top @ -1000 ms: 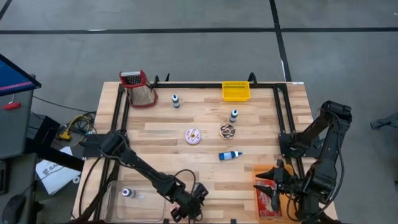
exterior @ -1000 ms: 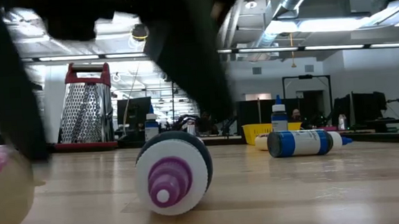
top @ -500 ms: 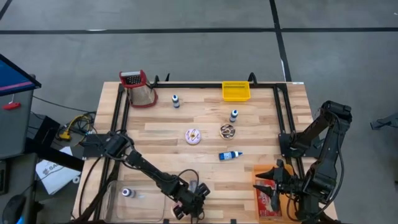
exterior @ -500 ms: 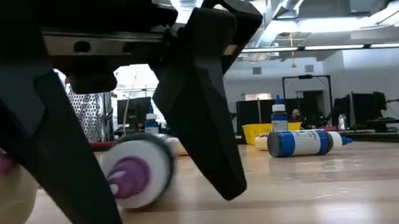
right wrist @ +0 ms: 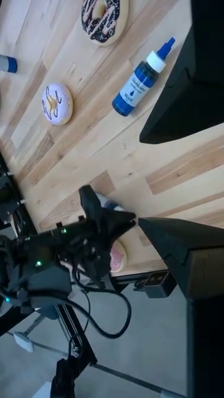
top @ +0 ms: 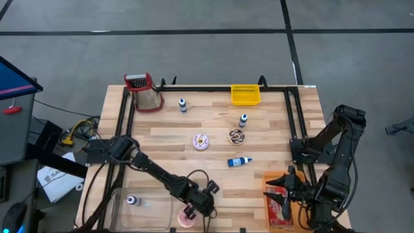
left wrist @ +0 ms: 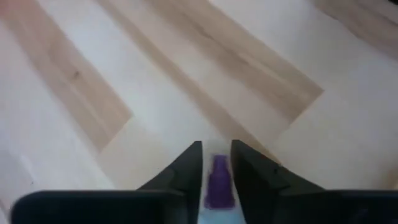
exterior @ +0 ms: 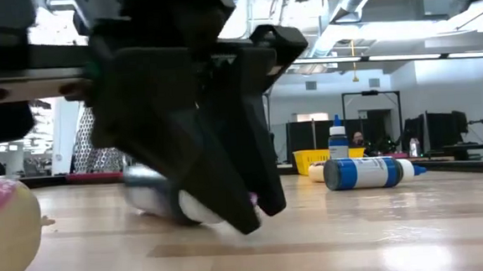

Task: Pick & Place Food Item
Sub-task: Put the violet food coloring bottle into the transparent bin

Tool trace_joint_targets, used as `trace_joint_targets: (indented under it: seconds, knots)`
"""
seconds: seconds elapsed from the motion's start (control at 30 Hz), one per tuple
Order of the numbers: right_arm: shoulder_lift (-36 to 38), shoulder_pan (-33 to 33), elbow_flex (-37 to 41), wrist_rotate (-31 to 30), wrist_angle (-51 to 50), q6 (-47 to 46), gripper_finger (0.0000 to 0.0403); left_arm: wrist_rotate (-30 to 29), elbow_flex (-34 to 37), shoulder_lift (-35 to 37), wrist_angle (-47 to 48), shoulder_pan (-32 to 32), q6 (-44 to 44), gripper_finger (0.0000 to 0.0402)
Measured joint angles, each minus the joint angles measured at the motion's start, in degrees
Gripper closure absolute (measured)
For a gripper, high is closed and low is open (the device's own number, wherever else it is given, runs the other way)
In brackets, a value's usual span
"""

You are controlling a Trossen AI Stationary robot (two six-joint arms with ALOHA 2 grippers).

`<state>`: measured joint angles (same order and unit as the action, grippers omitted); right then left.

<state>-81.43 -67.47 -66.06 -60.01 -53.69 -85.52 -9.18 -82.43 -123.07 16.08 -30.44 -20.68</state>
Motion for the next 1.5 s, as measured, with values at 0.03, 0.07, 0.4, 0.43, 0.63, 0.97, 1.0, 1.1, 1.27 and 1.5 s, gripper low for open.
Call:
trace_joint_targets:
  seconds: [0.03, 0.07, 0.4, 0.43, 0.63, 0.97, 1.0, 1.1, 1.27, 1.5]
  knots:
    - [0.0, 0.0, 0.0, 0.0, 0.0, 0.0, 0.0205, 0.0, 0.0, 0.0, 0.0, 0.4, 0.8, 0.0342]
    - [0.0, 0.0, 0.0, 0.0, 0.0, 0.0, 0.0205, 0.0, 0.0, 0.0, 0.1, 0.8, 1.5, 0.035]
    - [0.0, 0.0, 0.0, 0.2, 0.0, 0.3, 0.0205, -0.2, 0.0, 1.9, -0.9, 2.3, 3.0, 0.0376]
    - [0.0, 0.0, 0.0, 0.2, 0.0, 0.3, 0.0205, -0.8, 0.0, 2.9, -0.6, 2.3, 3.1, 0.0377]
    - [0.0, 0.0, 0.0, 0.2, 0.2, 0.4, 0.0205, -5.1, 0.1, 10.7, -0.4, 2.4, 5.1, 0.038]
    - [-0.4, -1.9, 0.7, 0.1, 1.4, 0.0, 0.0205, -11.3, 19.7, 25.2, -24.2, 1.4, 13.6, 0.038]
    - [-0.4, -1.9, 0.8, 0.2, 1.6, 0.0, 0.0205, -11.9, 22.4, 26.6, -27.6, 1.3, 14.3, 0.038]
    - [-0.4, -1.9, 0.9, 0.1, 1.6, 0.0, 0.0205, -13.9, 29.6, 29.6, -37.3, 1.3, 16.6, 0.038]
    - [-0.4, -1.3, 0.9, 0.1, 1.5, 0.5, 0.0205, -16.4, 36.9, 31.0, -46.2, 1.4, 21.6, 0.038]
    - [-0.4, -0.6, 0.9, 0.0, 1.8, 1.3, 0.0205, -18.8, 39.8, 29.4, -51.0, 1.9, 25.5, 0.038]
